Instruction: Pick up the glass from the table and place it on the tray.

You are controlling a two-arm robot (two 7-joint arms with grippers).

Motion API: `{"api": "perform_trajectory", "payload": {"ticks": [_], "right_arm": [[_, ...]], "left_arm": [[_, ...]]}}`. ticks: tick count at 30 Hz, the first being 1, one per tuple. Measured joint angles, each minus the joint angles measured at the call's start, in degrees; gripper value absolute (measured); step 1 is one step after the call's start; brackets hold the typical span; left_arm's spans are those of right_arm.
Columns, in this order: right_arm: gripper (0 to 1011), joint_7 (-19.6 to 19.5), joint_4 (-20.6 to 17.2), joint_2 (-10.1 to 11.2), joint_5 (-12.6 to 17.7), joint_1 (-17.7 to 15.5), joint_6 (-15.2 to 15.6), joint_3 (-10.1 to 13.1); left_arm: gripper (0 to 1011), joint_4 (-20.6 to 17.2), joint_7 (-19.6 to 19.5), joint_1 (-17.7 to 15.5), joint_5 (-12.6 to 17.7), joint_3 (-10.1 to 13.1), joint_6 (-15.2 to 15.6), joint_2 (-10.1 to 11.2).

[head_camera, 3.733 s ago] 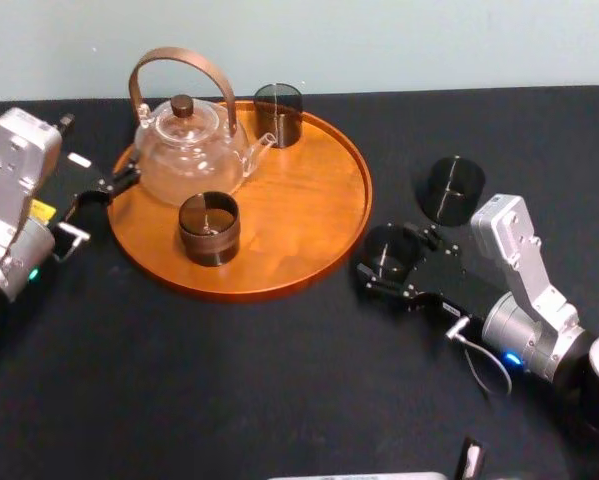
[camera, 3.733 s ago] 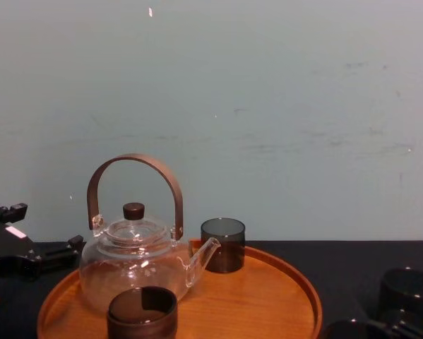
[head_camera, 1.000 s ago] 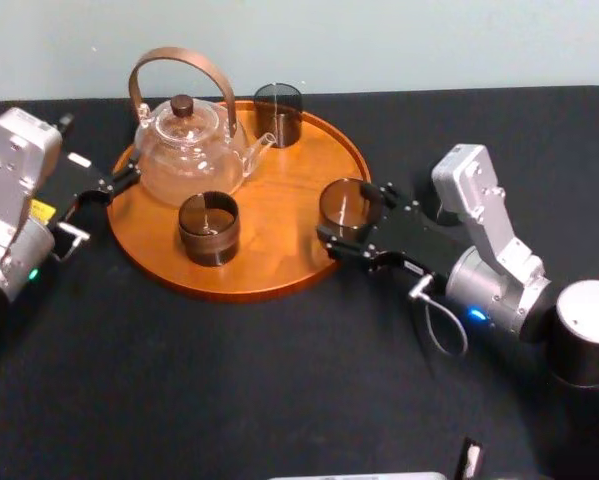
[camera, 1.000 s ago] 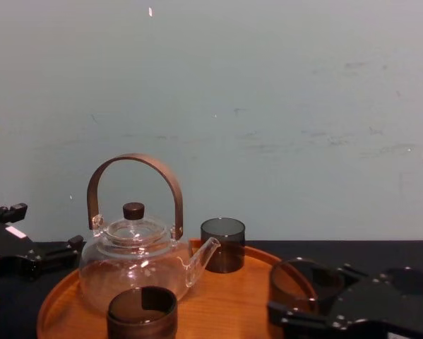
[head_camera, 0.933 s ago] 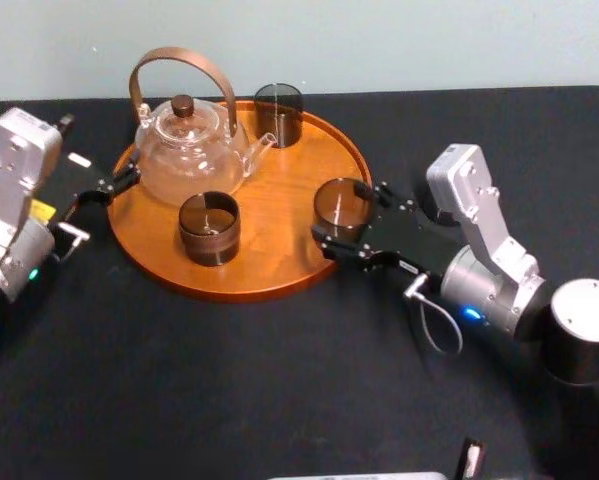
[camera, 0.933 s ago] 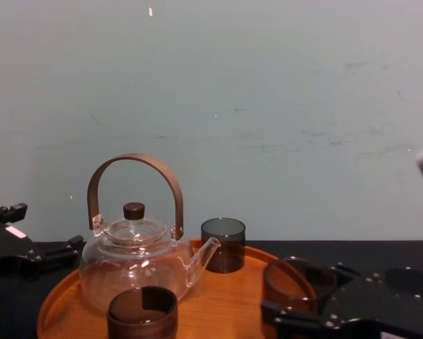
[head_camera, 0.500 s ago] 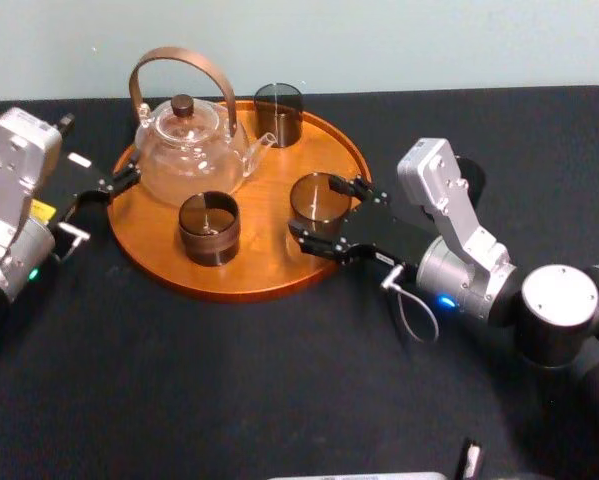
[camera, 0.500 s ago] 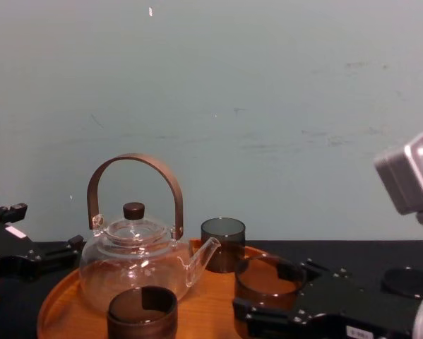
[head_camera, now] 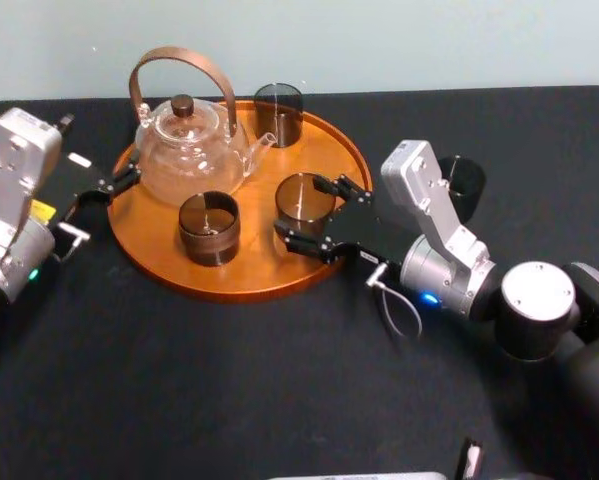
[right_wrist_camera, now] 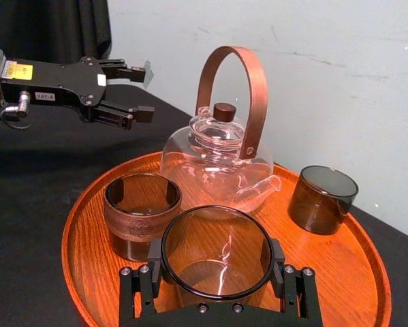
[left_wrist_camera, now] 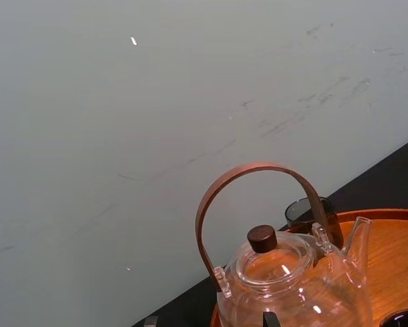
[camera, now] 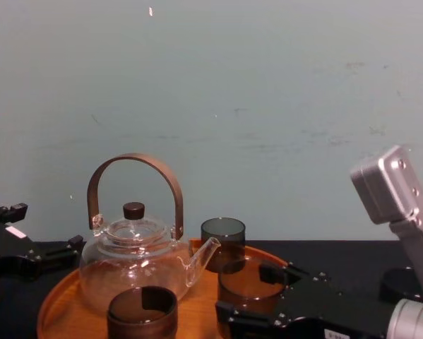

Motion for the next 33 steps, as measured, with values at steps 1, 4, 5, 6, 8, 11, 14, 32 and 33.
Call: {"api": "perform_trajectory", "payload": {"ticks": [1, 4, 5, 6, 8, 11, 14, 32, 33], "right_arm": [[908, 0.1, 0.5, -0.2, 0.1, 0.2, -0.3, -0.1], [908, 0.3, 1.3, -0.5, 0.3, 0.5, -0.7, -0.2], [908, 0.4, 1.6, -0.6, 0.4, 0.5, -1.0, -0.2], [908, 0.5, 1.8, -0.7, 0.5, 0.6, -1.2, -0.2], [907, 0.7, 2.3, -0.8, 0.7, 0.7, -1.5, -0.2], [908, 0.9, 2.9, -1.0, 0.9, 0.8, -2.0, -0.2], [908, 0.9, 3.4, -1.2, 1.0, 0.9, -2.3, -0.2], [908, 0.7, 7.0, -2.0, 0.8, 1.6, -3.9, -0.1], [907, 0.7, 7.1, -2.0, 0.8, 1.6, -3.9, -0.1]], "left_arm": [[1002, 0.0, 0.0, 0.0, 0.0, 0.0, 0.0, 0.0], [1001, 0.0, 0.0, 0.0, 0.0, 0.0, 0.0, 0.0], [1001, 0.0, 0.0, 0.0, 0.0, 0.0, 0.0, 0.0], [1001, 0.0, 0.0, 0.0, 0.0, 0.0, 0.0, 0.0], [1001, 0.0, 0.0, 0.0, 0.0, 0.0, 0.0, 0.0], [1001, 0.0, 0.0, 0.0, 0.0, 0.0, 0.0, 0.0], [1001, 0.0, 0.0, 0.0, 0.0, 0.0, 0.0, 0.0], [1001, 0.0, 0.0, 0.0, 0.0, 0.0, 0.0, 0.0], [1001, 0.0, 0.0, 0.0, 0.0, 0.0, 0.0, 0.0]]}}
